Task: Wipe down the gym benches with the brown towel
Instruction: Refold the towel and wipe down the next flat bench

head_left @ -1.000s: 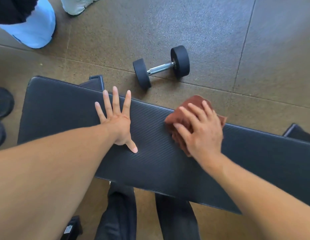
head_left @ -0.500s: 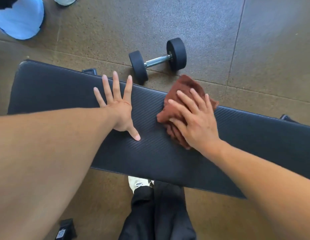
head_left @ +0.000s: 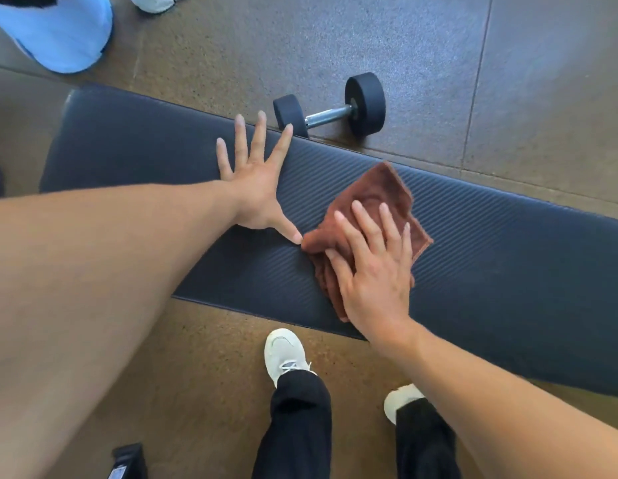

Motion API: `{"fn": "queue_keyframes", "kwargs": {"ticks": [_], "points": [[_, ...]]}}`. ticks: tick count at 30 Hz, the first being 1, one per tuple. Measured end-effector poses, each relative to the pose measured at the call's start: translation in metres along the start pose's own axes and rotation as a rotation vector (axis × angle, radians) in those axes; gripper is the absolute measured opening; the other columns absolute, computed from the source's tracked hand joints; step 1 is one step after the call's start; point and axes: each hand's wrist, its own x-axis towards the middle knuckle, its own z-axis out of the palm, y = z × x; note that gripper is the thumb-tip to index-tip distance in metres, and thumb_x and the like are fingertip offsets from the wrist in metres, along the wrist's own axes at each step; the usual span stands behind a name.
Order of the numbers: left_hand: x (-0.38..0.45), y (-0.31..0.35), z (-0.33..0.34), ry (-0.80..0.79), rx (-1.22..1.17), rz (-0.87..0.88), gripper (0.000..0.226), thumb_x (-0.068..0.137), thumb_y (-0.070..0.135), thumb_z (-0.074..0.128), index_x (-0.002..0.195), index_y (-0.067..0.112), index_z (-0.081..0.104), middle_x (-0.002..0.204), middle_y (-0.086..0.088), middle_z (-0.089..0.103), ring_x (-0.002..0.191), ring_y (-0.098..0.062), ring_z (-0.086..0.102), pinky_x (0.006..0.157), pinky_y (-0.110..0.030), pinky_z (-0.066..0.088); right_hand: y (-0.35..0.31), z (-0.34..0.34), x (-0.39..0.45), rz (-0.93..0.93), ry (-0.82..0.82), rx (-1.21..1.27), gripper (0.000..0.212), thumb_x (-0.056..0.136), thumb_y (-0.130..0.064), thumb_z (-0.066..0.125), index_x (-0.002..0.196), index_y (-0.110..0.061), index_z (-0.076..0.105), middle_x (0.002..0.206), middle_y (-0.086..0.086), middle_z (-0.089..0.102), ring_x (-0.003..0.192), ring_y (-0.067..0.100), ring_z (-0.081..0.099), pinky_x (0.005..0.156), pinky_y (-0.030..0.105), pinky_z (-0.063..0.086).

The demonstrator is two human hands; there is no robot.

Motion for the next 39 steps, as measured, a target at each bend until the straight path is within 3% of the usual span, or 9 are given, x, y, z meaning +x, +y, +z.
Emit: {"fn": "queue_keyframes", "kwargs": {"ticks": [5, 7, 12, 15, 22, 27, 34, 36, 39], "points": [[-0.025, -0.040, 0.020, 0.027, 0.136, 0.173, 0.169, 0.042, 0.079, 0.085, 0.153, 0.030, -0.034, 0.158, -0.006, -0.045, 0.143, -0.030, -0.044, 0.120, -0.050, -0.021, 0.014, -0.002, -0.028, -0.610, -0.254, -0.170, 0.049, 0.110, -0.051, 0.031, 0.154, -0.036, 0.045, 0.163, -0.006, 0.040, 0.157, 0.028, 0.023, 0.125, 0.061, 0.017], [-0.042, -0.052, 0.038, 0.042, 0.117, 0.195, 0.166, 0.045, 0.083, 0.081, 0.152, 0.029, -0.034, 0.158, -0.003, -0.046, 0.142, -0.028, -0.046, 0.121, -0.048, -0.021, 0.024, -0.008, 0.007, -0.683, -0.267, -0.191, 0.048, 0.108, -0.053, 0.033, 0.153, -0.038, 0.046, 0.164, -0.007, 0.039, 0.157, 0.030, 0.023, 0.125, 0.064, 0.015], [-0.086, -0.058, 0.096, 0.176, 0.021, 0.121, 0.154, 0.052, 0.099, 0.058, 0.154, 0.026, -0.032, 0.159, -0.001, -0.044, 0.143, -0.026, -0.045, 0.121, -0.048, -0.022, -0.027, -0.006, 0.096, 0.085, -0.074, 0.014, 0.048, 0.105, -0.056, 0.039, 0.153, -0.046, 0.040, 0.172, -0.005, 0.019, 0.160, 0.029, 0.003, 0.126, 0.061, -0.001], [-0.106, -0.051, 0.126, 0.315, -0.106, 0.053, 0.146, 0.061, 0.096, 0.057, 0.159, 0.021, -0.023, 0.164, 0.001, -0.034, 0.149, -0.019, -0.037, 0.125, -0.046, -0.014, -0.081, 0.007, 0.103, 0.250, -0.040, 0.084, 0.051, 0.106, -0.056, 0.036, 0.154, -0.040, 0.039, 0.173, -0.007, 0.016, 0.160, 0.022, -0.001, 0.127, 0.055, -0.002], [-0.184, -0.046, 0.217, 0.426, -0.247, -0.367, 0.148, 0.067, 0.055, 0.087, 0.159, 0.009, -0.019, 0.169, -0.012, -0.020, 0.157, -0.028, -0.011, 0.126, -0.052, 0.018, -0.104, 0.033, -0.018, -0.326, -0.210, -0.057, 0.044, 0.111, -0.051, 0.033, 0.150, -0.034, 0.046, 0.166, -0.005, 0.035, 0.159, 0.026, 0.016, 0.129, 0.053, 0.008], [-0.153, -0.064, 0.174, 0.490, -0.214, -0.360, 0.141, 0.077, 0.046, 0.083, 0.155, 0.013, -0.030, 0.169, -0.012, -0.020, 0.156, -0.028, -0.015, 0.128, -0.047, 0.005, -0.087, 0.026, 0.032, -0.671, -0.326, -0.125, 0.048, 0.107, -0.055, 0.036, 0.150, -0.037, 0.048, 0.166, -0.007, 0.036, 0.158, 0.030, 0.020, 0.125, 0.064, 0.012], [-0.114, -0.059, 0.157, 0.521, -0.277, -0.419, 0.138, 0.078, 0.040, 0.080, 0.153, 0.006, -0.030, 0.165, -0.014, -0.028, 0.153, -0.028, -0.026, 0.125, -0.040, -0.012, -0.160, 0.035, 0.162, 0.031, -0.146, 0.037, 0.059, 0.104, -0.060, 0.036, 0.160, -0.040, 0.029, 0.173, -0.008, 0.015, 0.160, 0.028, -0.002, 0.124, 0.062, -0.005], [-0.121, -0.050, 0.170, 0.581, -0.337, -0.514, 0.140, 0.073, 0.044, 0.083, 0.156, 0.003, -0.023, 0.167, -0.016, -0.023, 0.154, -0.029, -0.022, 0.126, -0.041, -0.009, -0.174, 0.045, 0.139, -0.084, -0.102, 0.008, 0.060, 0.104, -0.058, 0.038, 0.160, -0.036, 0.033, 0.171, -0.008, 0.021, 0.160, 0.028, 0.005, 0.125, 0.060, 0.001], [-0.140, -0.043, 0.191, 0.521, -0.480, -0.668, 0.137, 0.074, 0.037, 0.085, 0.157, 0.002, -0.018, 0.167, -0.017, -0.023, 0.154, -0.028, -0.023, 0.127, -0.044, -0.005, -0.162, 0.049, 0.062, -0.639, -0.188, -0.029, 0.053, 0.103, -0.054, 0.047, 0.152, -0.033, 0.049, 0.164, -0.005, 0.039, 0.156, 0.031, 0.023, 0.124, 0.061, 0.013]]}}
